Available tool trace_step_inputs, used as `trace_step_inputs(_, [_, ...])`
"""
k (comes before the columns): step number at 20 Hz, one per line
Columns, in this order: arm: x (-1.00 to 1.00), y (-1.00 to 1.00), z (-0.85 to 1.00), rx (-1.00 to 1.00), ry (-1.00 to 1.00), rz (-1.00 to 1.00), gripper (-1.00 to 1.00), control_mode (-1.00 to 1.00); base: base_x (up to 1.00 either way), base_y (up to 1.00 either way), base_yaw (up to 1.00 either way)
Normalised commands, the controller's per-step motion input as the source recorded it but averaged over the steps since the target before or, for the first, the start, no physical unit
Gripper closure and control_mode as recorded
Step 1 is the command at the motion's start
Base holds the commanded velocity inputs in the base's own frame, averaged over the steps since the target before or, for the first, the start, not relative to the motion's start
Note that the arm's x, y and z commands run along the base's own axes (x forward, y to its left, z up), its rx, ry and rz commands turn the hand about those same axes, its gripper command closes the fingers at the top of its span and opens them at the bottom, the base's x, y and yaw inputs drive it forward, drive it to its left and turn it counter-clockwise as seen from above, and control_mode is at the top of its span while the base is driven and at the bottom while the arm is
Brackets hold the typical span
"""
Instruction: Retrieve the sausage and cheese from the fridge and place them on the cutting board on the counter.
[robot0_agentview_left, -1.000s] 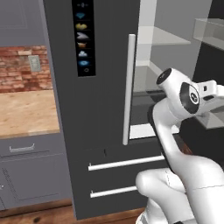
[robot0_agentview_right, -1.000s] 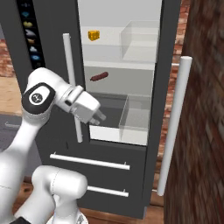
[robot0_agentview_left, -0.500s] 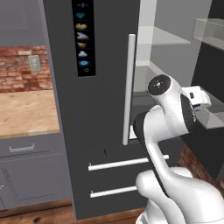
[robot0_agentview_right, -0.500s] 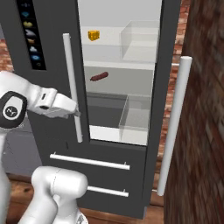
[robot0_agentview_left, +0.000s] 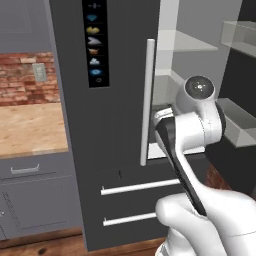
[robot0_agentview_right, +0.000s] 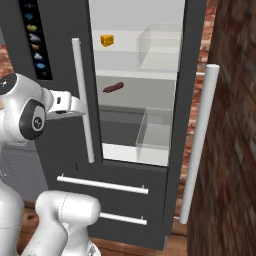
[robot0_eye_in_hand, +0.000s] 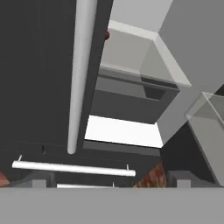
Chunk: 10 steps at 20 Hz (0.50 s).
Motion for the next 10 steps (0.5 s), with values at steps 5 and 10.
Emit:
trace_step_inputs(5, [0.20,0.40,0.00,0.03,-0.19,0.01,-1.00,-1.00,0.00,0.00,0.00])
trace_step_inputs(10, [0.38,0.18,0.00,0.12,0.00,0.00,-1.00,-1.00,0.00,0.00,0.00])
